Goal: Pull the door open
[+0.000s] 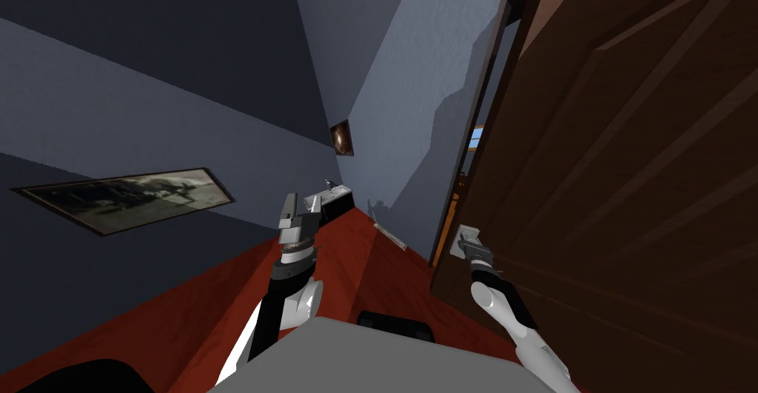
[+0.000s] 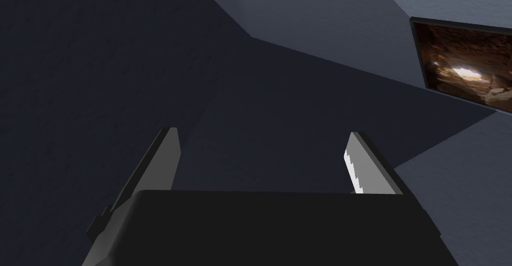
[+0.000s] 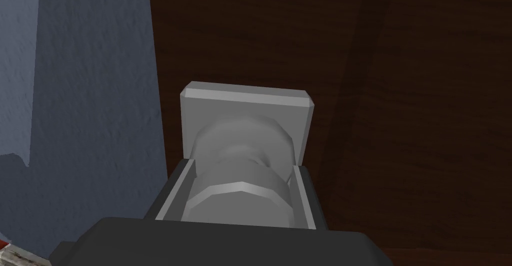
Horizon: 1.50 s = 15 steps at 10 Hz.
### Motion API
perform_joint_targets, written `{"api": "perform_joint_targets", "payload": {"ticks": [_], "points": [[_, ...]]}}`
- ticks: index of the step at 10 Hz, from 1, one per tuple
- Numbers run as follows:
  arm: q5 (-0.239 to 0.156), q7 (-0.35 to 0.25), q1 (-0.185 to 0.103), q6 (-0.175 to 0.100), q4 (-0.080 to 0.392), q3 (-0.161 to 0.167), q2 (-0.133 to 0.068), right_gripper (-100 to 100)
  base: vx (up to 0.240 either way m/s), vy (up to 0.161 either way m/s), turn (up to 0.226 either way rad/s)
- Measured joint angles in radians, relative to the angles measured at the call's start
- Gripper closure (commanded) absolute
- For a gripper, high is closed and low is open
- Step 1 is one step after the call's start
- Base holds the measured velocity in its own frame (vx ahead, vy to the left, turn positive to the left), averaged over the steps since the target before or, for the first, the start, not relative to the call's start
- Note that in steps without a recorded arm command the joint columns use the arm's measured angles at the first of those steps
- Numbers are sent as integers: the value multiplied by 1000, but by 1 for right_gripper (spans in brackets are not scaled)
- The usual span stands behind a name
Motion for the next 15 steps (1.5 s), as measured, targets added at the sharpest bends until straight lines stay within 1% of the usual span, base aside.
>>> {"api": "perform_joint_targets", "payload": {"ticks": [3, 7, 8, 9, 12, 14, 15], "points": [[-3, -37, 18, 2, -11, 32, -31, 100, -254, -50, 181], [-7, -105, 45, -5, -27, 83, -88, 100, -254, -45, 165], [-8, -118, 51, -5, -30, 93, -99, 100, -92, -13, 30], [-8, -120, 54, -3, -29, 97, -98, 100, -163, -52, 127], [-5, -147, 64, -14, -43, 120, -127, 100, -234, -43, 125], [-3, -161, 78, -14, -56, 139, -142, 100, -195, -48, 121], [-1, -172, 82, -19, -58, 150, -152, 100, -197, -43, 134]]}}
